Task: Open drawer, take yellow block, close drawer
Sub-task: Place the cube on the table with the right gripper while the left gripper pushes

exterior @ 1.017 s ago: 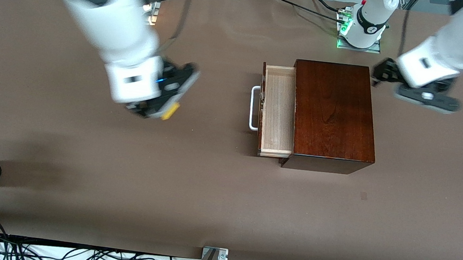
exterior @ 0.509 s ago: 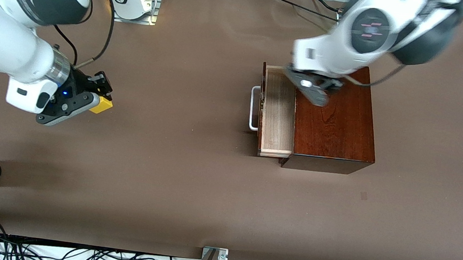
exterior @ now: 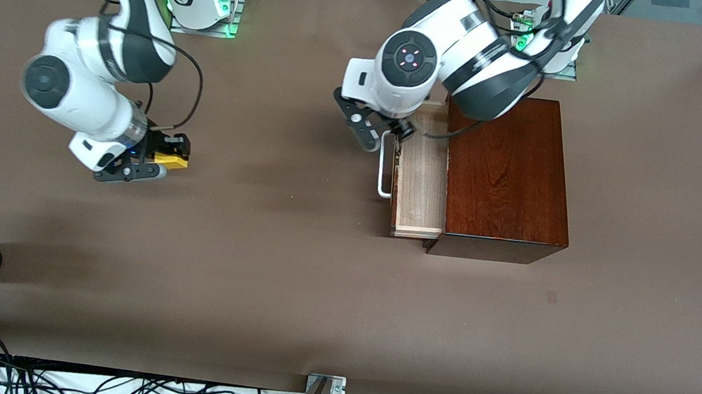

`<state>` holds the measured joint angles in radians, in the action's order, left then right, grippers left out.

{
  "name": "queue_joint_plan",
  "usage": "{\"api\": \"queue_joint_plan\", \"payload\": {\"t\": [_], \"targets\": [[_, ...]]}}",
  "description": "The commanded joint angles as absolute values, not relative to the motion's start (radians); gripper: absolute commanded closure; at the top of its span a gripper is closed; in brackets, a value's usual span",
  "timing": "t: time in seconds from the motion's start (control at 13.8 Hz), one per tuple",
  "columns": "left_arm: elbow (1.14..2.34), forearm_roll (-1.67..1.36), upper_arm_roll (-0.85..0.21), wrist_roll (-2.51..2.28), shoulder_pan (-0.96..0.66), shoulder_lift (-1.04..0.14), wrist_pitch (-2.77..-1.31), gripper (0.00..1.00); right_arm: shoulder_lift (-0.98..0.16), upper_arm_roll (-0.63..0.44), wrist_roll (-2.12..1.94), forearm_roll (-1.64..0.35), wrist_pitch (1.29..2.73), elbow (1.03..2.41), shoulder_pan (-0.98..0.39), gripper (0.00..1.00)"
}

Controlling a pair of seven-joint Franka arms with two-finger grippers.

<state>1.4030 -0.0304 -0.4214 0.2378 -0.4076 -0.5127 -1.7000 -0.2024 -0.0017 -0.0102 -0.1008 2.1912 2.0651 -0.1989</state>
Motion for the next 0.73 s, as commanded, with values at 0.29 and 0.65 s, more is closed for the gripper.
{"api": "queue_joint_plan", "payload": {"t": [0.29, 0.65], "targets": [[1.38, 0.099, -0.416, 0.766, -0.431, -0.617, -1.838, 0.0, -0.271, 0.008, 0.028, -0.109, 2.554, 2.293, -0.163, 1.0], [1.443, 0.182, -0.414, 0.94, -0.431, -0.673, -1.949, 0.0, -0.357, -0.002, 0.009, -0.101, 2.655, 2.293, -0.152, 1.0]]}}
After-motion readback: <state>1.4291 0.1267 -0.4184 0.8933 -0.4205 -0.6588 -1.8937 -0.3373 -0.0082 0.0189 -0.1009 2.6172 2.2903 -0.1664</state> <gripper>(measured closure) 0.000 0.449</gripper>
